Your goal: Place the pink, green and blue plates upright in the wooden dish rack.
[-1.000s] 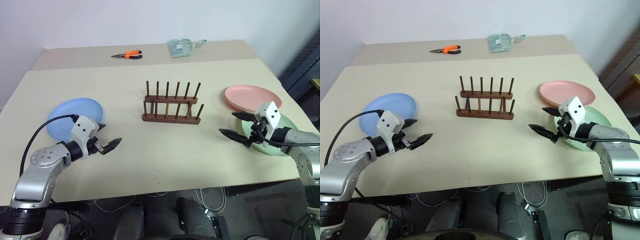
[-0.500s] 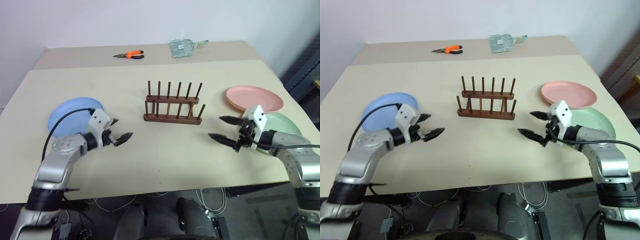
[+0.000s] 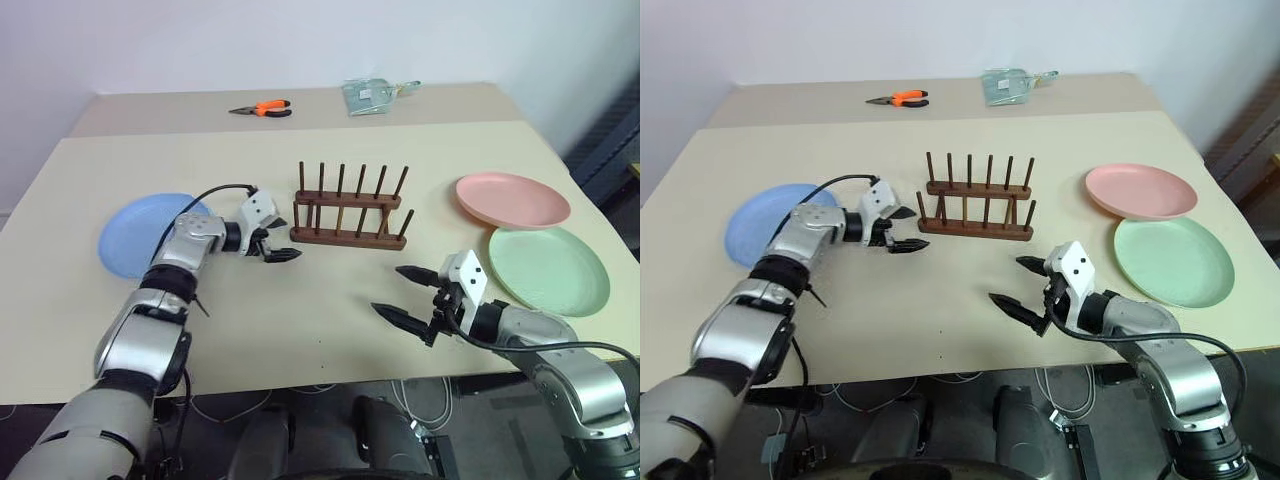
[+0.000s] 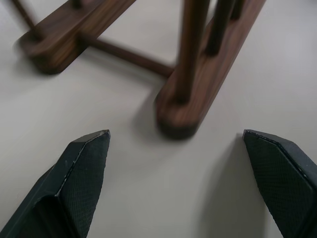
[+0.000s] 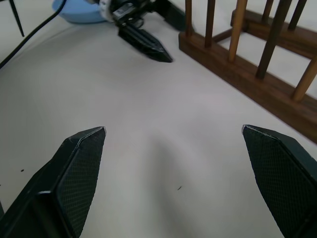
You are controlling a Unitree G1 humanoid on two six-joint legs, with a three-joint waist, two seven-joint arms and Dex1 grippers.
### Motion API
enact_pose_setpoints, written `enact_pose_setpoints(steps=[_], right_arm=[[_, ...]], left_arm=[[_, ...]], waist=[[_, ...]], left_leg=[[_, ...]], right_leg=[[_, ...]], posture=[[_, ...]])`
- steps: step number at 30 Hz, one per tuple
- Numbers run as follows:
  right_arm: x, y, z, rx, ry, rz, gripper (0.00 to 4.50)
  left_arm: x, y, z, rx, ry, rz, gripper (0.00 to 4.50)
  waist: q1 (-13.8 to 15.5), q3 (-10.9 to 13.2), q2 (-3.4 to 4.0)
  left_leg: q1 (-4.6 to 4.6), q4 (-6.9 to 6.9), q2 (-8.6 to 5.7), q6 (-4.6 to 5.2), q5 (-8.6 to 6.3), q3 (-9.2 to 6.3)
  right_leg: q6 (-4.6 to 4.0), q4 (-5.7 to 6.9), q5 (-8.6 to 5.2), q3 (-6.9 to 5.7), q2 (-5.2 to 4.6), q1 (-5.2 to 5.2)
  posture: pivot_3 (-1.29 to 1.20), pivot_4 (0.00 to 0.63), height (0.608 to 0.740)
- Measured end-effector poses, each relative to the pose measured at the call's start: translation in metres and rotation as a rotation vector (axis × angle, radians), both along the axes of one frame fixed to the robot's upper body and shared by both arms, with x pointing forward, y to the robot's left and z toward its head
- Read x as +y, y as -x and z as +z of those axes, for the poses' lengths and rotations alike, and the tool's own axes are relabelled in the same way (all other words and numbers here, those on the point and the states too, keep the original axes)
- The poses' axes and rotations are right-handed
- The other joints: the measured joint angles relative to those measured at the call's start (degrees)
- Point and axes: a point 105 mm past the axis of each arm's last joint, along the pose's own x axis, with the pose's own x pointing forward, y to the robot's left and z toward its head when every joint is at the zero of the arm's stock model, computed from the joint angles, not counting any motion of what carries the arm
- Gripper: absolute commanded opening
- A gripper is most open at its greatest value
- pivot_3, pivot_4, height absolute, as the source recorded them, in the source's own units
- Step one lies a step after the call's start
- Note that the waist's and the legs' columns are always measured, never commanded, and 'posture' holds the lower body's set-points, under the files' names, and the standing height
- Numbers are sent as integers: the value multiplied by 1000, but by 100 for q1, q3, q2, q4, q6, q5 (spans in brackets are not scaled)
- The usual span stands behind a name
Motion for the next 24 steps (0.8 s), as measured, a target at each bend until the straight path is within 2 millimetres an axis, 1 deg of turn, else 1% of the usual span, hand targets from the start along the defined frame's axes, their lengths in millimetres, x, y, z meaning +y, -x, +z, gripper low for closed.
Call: enact_pose_setpoints(steps=[2,3,5,6,7,12,14,16,17,21,24], right_arm=[[0,1,0,1,3,-9,4500],[0,1,0,-2,6,-12,4500],[0,1,1,-6,9,-17,4500],[-1,0,2,-8,11,-22,4500],[-2,0,2,-11,11,-23,4500],[-6,1,4,-13,54,-2,4500],[-11,0,7,-19,76,1,4500],[-16,-1,11,-25,99,8,4500],[-17,-1,12,-26,106,14,4500],[-22,-2,13,-18,127,28,4500],[-24,-2,11,-4,125,37,4500]], left_arm=[[-7,0,-1,2,3,-24,3265],[-12,2,-3,8,9,-38,2660],[-17,3,-5,11,20,-53,1729],[-20,5,-5,12,20,-75,1148],[-23,4,-4,3,35,-66,795],[-15,6,-5,-16,33,-67,758],[-13,11,-6,-24,37,-77,758],[-12,20,-8,-23,52,-89,758],[-13,26,-8,-23,56,-94,758],[-28,68,-9,19,67,-165,758],[-40,90,-7,34,49,-195,758]], waist=[[10,0,0],[10,0,0],[10,-1,-1],[13,-1,-1],[15,-1,-2],[-12,-1,-3],[-18,-1,-3],[-29,-1,-2],[-29,-1,-2],[-32,1,-3],[5,2,-3]], left_leg=[[1,0,0,0,0,0],[2,0,1,0,0,0],[3,1,1,0,0,0],[2,1,1,0,0,0],[3,3,1,0,0,0],[5,-1,3,1,0,0],[6,-2,5,0,0,-1],[5,-4,6,1,0,-2],[4,-4,7,1,0,-2],[2,-3,7,2,-1,-3],[4,1,7,2,-1,-3]], right_leg=[[0,1,0,0,0,0],[1,2,0,0,0,1],[1,2,0,0,1,2],[1,2,0,0,0,2],[1,3,0,0,0,4],[2,6,1,0,2,2],[2,7,1,-1,2,2],[-2,8,3,0,2,1],[-3,7,4,0,2,0],[-14,9,10,2,2,-1],[-10,8,-9,1,3,1]], posture=[[0,150,740],[0,150,740],[0,150,740],[0,150,740],[0,150,740],[0,150,740],[0,150,740],[0,150,740],[0,150,740],[0,150,740],[0,150,740]])
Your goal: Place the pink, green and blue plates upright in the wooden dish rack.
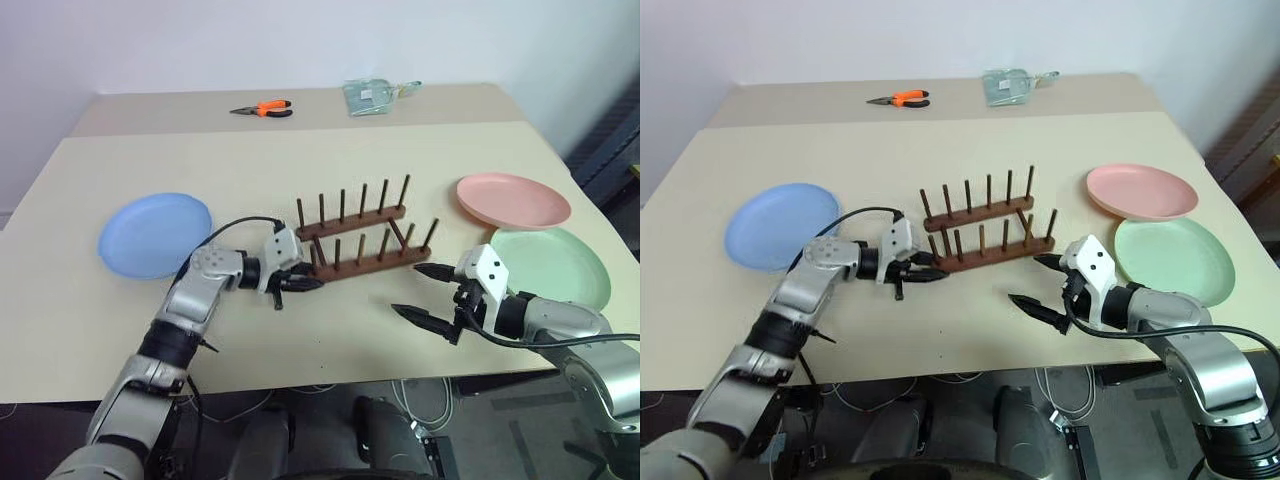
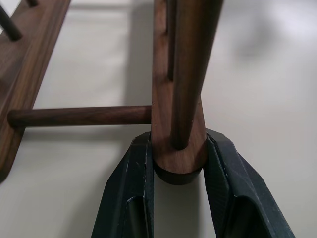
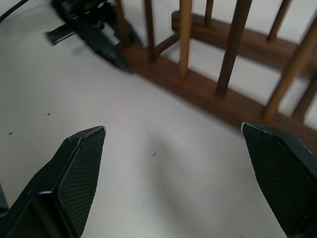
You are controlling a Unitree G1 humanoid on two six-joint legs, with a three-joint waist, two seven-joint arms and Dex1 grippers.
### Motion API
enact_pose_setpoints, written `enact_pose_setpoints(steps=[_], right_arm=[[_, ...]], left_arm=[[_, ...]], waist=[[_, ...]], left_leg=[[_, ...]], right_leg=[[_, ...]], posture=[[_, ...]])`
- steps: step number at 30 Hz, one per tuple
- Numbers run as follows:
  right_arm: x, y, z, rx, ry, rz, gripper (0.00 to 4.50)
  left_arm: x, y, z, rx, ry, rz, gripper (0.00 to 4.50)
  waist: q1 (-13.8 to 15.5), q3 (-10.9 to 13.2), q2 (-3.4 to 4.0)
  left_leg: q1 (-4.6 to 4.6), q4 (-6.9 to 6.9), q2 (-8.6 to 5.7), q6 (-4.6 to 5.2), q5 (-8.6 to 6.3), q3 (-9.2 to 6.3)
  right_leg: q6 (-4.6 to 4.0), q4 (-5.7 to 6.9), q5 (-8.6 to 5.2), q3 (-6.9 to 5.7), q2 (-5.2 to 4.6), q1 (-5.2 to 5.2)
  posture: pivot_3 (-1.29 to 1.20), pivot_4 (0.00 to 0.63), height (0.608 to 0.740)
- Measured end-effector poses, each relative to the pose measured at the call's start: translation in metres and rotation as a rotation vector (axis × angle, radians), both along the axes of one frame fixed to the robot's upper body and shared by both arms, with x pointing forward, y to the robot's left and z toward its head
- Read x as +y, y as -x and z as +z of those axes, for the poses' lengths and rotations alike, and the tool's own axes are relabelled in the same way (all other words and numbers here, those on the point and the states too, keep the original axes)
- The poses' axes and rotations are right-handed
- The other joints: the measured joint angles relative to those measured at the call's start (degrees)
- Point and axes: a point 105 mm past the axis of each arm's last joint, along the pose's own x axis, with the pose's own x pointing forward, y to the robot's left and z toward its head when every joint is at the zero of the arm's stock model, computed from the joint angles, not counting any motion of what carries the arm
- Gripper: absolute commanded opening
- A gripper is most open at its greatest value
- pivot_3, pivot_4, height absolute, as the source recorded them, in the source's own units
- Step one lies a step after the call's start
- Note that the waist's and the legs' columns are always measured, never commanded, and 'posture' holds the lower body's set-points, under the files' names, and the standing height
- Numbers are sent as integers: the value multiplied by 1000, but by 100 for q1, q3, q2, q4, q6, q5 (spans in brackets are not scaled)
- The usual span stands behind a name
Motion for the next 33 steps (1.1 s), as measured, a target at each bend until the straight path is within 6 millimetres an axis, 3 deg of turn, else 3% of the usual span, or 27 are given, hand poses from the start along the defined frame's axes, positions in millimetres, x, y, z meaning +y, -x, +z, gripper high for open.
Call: enact_pose_setpoints(steps=[5,9,15,20,23,24,26,30,33], right_arm=[[-4,3,-6,36,13,9,4500],[-11,14,-17,96,29,10,4500],[-16,16,-19,104,34,-14,4500],[-17,17,-20,101,41,-31,4500],[-20,15,-21,91,66,-48,3648],[-22,14,-23,86,87,-58,3135],[-28,10,-28,78,129,-84,2183],[-32,6,-33,74,163,-108,65],[-33,3,-37,66,188,-115,0]], left_arm=[[0,6,-2,-29,-80,-25,758],[2,-3,-4,-24,-119,-59,758],[-4,-15,-3,-25,-122,-98,758],[-5,-15,-4,-13,-130,-133,3162],[-2,-16,-5,-16,-135,-126,4500],[1,-18,-4,-19,-140,-111,4500],[12,-20,-2,-16,-141,-64,4163],[47,-4,-2,36,-132,25,2190],[51,17,-5,77,-121,39,753]], waist=[[6,-1,1],[21,0,0],[15,0,-1],[15,-1,0],[14,-1,0],[13,-1,0],[-11,-1,0],[-131,-2,3],[-124,-3,4]], left_leg=[[1,0,0,0,0,1],[-1,2,-1,0,0,2],[-1,0,0,0,0,1],[0,1,-1,0,0,2],[1,1,0,0,0,2],[1,1,0,0,0,2],[3,-2,1,0,0,2],[6,-16,7,1,-1,2],[4,-12,6,2,-1,3]], right_leg=[[-8,0,-5,0,1,0],[-8,-3,-5,-1,0,1],[-7,-3,-5,-2,1,1],[-7,-3,-4,-1,0,2],[-6,-2,-4,-1,0,1],[-7,-2,-4,-1,0,1],[-6,-1,-4,-1,1,-1],[-7,4,-4,-1,3,-6],[-8,1,-5,0,1,-3]], posture=[[0,150,740],[0,150,740],[0,150,740],[0,150,740],[0,150,740],[0,150,740],[0,150,740],[0,150,740],[0,150,740]])
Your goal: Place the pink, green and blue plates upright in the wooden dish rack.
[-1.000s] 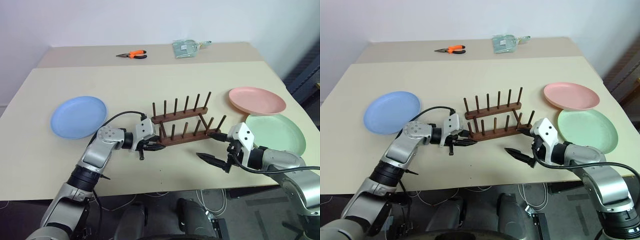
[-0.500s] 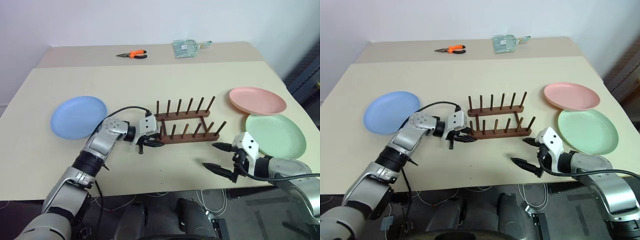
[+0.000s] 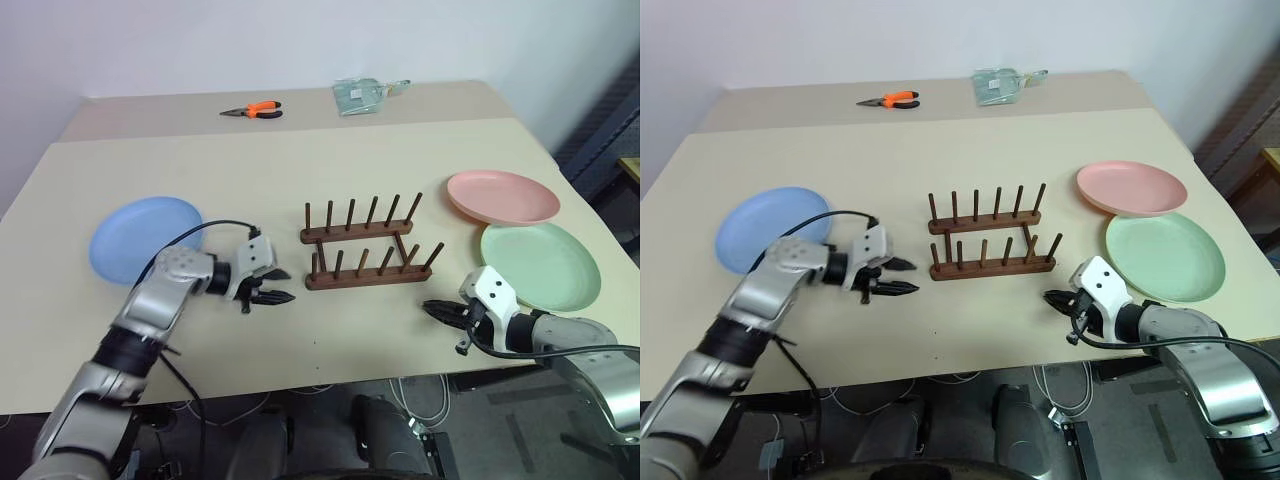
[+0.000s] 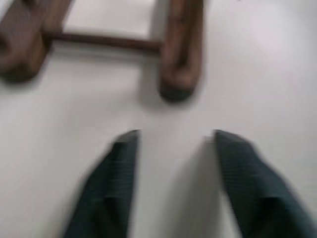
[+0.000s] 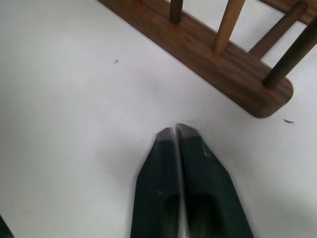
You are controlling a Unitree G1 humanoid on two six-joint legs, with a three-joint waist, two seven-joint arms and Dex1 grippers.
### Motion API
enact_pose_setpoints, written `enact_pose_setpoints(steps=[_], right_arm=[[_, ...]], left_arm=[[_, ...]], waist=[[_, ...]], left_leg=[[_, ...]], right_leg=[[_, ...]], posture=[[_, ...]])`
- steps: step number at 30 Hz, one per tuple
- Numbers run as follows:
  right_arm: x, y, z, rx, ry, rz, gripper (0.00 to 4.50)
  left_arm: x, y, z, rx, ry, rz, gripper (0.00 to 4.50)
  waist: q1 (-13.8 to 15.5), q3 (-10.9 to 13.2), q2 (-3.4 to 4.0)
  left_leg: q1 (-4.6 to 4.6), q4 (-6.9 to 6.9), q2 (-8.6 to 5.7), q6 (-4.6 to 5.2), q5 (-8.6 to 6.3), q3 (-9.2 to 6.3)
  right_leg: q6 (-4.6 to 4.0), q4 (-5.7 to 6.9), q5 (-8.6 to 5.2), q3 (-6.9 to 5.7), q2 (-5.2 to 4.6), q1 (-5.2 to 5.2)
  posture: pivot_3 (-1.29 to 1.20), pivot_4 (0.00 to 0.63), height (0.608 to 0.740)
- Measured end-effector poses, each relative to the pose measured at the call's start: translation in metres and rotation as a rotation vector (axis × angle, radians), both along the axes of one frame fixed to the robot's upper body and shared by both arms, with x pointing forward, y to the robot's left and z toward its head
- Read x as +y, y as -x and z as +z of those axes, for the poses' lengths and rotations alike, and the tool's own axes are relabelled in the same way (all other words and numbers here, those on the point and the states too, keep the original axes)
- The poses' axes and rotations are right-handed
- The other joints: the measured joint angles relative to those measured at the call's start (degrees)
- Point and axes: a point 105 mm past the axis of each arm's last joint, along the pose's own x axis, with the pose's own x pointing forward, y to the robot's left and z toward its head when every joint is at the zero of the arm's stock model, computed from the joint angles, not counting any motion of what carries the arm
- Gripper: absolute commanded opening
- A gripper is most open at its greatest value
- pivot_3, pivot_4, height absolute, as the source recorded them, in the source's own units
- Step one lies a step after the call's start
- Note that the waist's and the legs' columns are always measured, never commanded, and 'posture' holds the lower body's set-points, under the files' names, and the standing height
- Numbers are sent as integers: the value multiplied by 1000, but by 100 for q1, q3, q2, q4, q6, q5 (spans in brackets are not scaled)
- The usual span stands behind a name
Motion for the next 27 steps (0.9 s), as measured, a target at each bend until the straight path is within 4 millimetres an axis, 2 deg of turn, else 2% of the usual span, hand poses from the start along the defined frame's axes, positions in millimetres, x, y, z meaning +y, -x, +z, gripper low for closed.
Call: enact_pose_setpoints(steps=[2,5,7,9,12,17,27], right_arm=[[-2,-6,-3,-17,33,-11,0],[-7,-17,-8,-52,84,-35,0],[-6,-26,-7,-86,95,-46,0],[-5,-34,-7,-107,108,-58,0],[-2,-46,-7,-141,116,-70,0],[3,-78,-5,-218,129,-123,0],[6,-123,-1,-306,148,-174,0]], left_arm=[[-12,12,-4,-4,15,-13,753],[-44,21,-7,-48,39,-26,753],[-67,21,-9,-41,88,16,753],[-77,13,-9,-61,82,78,753],[-78,-5,-6,-136,48,173,753],[-84,-29,-6,-175,74,296,753],[-69,-61,-1,-245,61,384,753]], waist=[[50,0,-1],[144,0,-1],[146,1,-3],[133,1,-4],[84,-3,-2],[58,-7,-2],[-18,-11,3]], left_leg=[[-3,11,-4,0,0,-2],[-3,19,-9,0,0,0],[-3,21,-10,0,0,-1],[0,18,-9,0,0,-1],[10,12,-5,0,0,0],[18,18,-6,-1,1,-1],[27,9,-7,-2,2,0]], right_leg=[[-1,-4,-1,0,-4,7],[0,-10,-1,1,-7,14],[1,-8,0,1,-6,14],[2,-3,1,0,-3,12],[5,2,3,1,1,14],[0,5,5,0,1,22],[-4,9,27,1,2,21]], posture=[[0,150,740],[0,150,740],[0,150,740],[0,150,740],[0,150,740],[0,150,740],[0,150,740]])
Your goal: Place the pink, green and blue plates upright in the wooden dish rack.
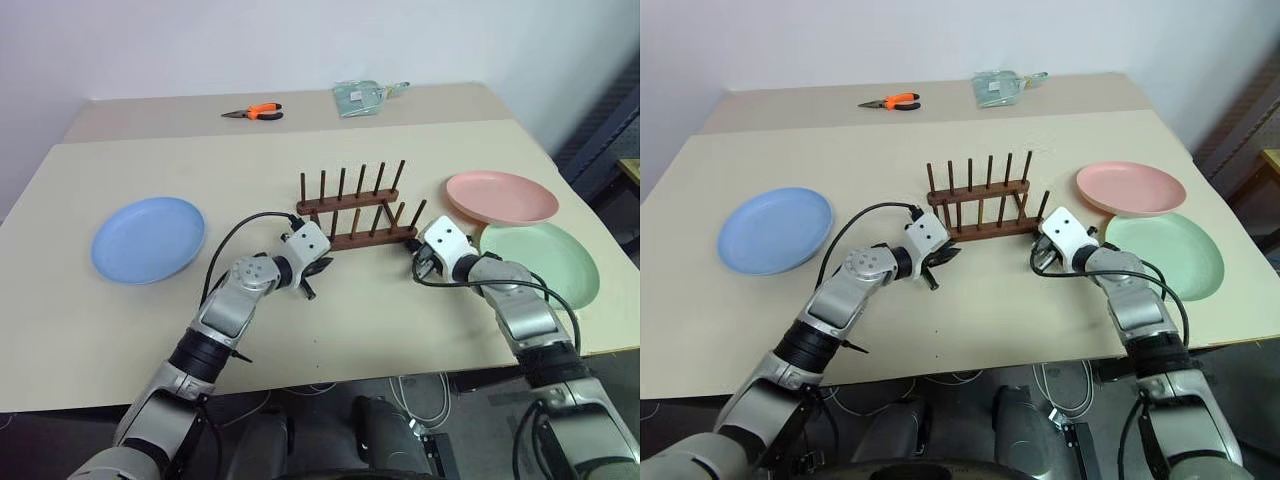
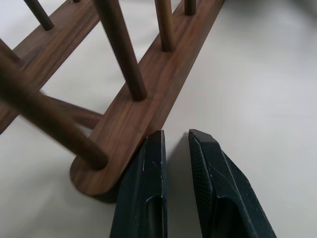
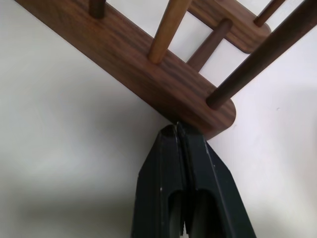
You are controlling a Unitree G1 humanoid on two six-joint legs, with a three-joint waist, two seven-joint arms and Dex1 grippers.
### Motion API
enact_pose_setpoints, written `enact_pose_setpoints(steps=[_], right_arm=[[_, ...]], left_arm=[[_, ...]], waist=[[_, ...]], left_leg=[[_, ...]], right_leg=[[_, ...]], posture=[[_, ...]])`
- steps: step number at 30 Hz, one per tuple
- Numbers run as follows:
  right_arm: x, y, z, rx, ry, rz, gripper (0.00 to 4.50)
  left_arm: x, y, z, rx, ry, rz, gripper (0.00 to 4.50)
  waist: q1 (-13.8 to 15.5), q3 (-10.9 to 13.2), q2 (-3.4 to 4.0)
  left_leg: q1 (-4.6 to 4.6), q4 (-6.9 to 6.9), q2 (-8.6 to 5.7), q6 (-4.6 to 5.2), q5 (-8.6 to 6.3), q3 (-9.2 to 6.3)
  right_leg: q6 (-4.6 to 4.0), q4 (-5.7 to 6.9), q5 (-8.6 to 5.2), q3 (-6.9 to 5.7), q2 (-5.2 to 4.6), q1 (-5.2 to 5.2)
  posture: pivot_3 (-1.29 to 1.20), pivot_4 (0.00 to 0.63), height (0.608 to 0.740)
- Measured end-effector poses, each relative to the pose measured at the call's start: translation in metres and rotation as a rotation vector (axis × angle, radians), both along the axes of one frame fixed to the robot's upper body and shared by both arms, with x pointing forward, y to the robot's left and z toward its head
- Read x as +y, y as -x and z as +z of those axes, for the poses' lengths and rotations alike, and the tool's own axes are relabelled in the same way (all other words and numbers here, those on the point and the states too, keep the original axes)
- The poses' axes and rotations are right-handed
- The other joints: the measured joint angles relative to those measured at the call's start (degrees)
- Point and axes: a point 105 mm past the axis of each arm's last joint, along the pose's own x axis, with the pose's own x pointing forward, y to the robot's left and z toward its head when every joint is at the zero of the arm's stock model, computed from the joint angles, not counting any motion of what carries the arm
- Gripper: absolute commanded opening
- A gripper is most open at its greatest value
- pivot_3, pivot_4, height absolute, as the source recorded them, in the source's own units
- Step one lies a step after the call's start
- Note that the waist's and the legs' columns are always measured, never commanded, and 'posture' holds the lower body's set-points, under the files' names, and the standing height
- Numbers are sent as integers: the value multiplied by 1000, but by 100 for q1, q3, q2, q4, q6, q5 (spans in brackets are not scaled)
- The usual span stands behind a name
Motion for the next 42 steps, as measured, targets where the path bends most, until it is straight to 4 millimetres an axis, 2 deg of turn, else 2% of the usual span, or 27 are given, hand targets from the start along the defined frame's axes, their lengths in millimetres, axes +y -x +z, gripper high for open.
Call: enact_pose_setpoints(steps=[5,6,8,11,13,14,17,19,21,23,27,30,33,35,36,42], right_arm=[[2,-5,0,-13,-4,8,0],[3,-4,-1,-10,-6,14,244],[4,-2,1,-2,-8,40,820],[1,7,11,-18,21,79,2289],[-13,11,28,-62,84,66,3353],[-28,13,41,-92,141,50,3727],[-70,20,84,-170,291,-15,3727],[-92,26,102,-185,396,-46,3727],[-103,30,102,-163,457,-49,3727],[-109,30,91,-125,480,-44,3727],[-130,23,65,-51,546,-66,3727],[-142,9,58,-70,596,-113,2886],[-152,4,52,-82,669,-123,1434],[-152,4,47,-83,686,-106,384],[-150,3,45,-89,683,-102,50],[-140,0,52,-149,693,-60,50]], left_arm=[[4,-4,1,-6,3,13,753],[4,-4,1,-7,2,15,707],[4,-4,1,-9,2,17,689],[8,-4,1,-18,-5,21,689],[10,-6,2,-24,-8,33,689],[11,-6,2,-27,-11,35,689],[19,-7,5,-35,-26,42,689],[24,-7,5,-37,-27,44,689],[23,-5,5,-31,-23,32,689],[17,-1,8,-19,-1,-12,689],[-9,25,33,-36,104,-208,689],[-22,44,46,-46,149,-324,689],[-26,51,43,-26,151,-345,689],[-24,53,39,-12,149,-336,689],[-23,54,38,-7,150,-333,689],[-24,59,37,-4,160,-340,689]], waist=[[-4,0,0],[-7,0,0],[-5,0,1],[-3,0,2],[6,1,5],[11,3,11],[15,3,12],[0,2,9],[-14,2,9],[-13,3,9],[3,5,11],[-10,5,12],[-10,6,12],[-9,6,13],[-9,6,13],[-6,6,14]], left_leg=[[0,-1,0,0,0,0],[0,-1,0,0,0,0],[-1,-1,0,0,0,0],[-3,-2,0,0,0,0],[-6,1,-2,0,0,0],[-11,2,-3,0,0,0],[-11,0,-4,0,0,0],[-9,-2,-1,1,0,2],[-9,-3,1,1,0,3],[-12,-3,1,0,0,5],[-21,1,-4,0,0,10],[-20,-1,-5,0,0,12],[-19,-3,-4,0,0,10],[-20,-3,-4,0,0,10],[-21,-2,-4,0,0,10],[-20,0,-6,0,0,10]], right_leg=[[1,0,1,0,0,0],[1,0,1,0,0,0],[1,0,0,0,0,0],[2,0,0,0,0,-2],[2,-1,0,1,-1,-4],[3,-1,0,2,-2,-6],[19,-4,-12,1,-2,-4],[20,-7,-13,1,-1,-3],[20,-7,-14,1,0,-4],[20,-7,-13,1,-1,-6],[-1,-13,-1,5,-8,-9],[-17,-16,-9,7,-8,-9],[-18,-15,-10,7,-6,-10],[-17,-16,-10,7,-6,-9],[-17,-16,-10,8,-6,-9],[-17,-15,-10,10,-6,-8]], posture=[[0,150,740],[0,150,740],[0,150,740],[0,150,740],[0,150,740],[0,150,740],[0,150,740],[0,150,740],[0,150,740],[0,150,740],[0,150,740],[0,150,740],[0,150,740],[0,150,740],[0,150,740],[0,150,740]])
